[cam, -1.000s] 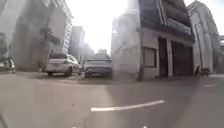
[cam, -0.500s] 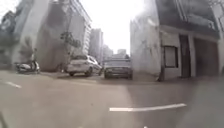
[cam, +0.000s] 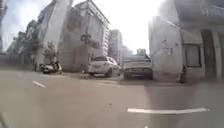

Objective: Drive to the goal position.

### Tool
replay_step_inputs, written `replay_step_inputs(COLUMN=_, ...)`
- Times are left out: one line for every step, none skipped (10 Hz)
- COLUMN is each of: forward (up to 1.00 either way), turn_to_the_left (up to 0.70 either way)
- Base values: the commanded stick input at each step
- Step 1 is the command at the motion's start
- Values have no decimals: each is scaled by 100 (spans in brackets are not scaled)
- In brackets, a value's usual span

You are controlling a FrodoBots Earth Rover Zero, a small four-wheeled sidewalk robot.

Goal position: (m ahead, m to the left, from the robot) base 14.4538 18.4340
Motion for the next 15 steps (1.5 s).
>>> replay_step_inputs(forward=0, turn_to_the_left=0)
replay_step_inputs(forward=0, turn_to_the_left=0)
replay_step_inputs(forward=0, turn_to_the_left=0)
replay_step_inputs(forward=0, turn_to_the_left=0)
replay_step_inputs(forward=0, turn_to_the_left=0)
replay_step_inputs(forward=0, turn_to_the_left=0)
replay_step_inputs(forward=0, turn_to_the_left=0)
replay_step_inputs(forward=0, turn_to_the_left=0)
replay_step_inputs(forward=0, turn_to_the_left=0)
replay_step_inputs(forward=6, turn_to_the_left=2)
replay_step_inputs(forward=85, turn_to_the_left=34)
replay_step_inputs(forward=85, turn_to_the_left=34)
replay_step_inputs(forward=85, turn_to_the_left=34)
replay_step_inputs(forward=85, turn_to_the_left=34)
replay_step_inputs(forward=85, turn_to_the_left=34)
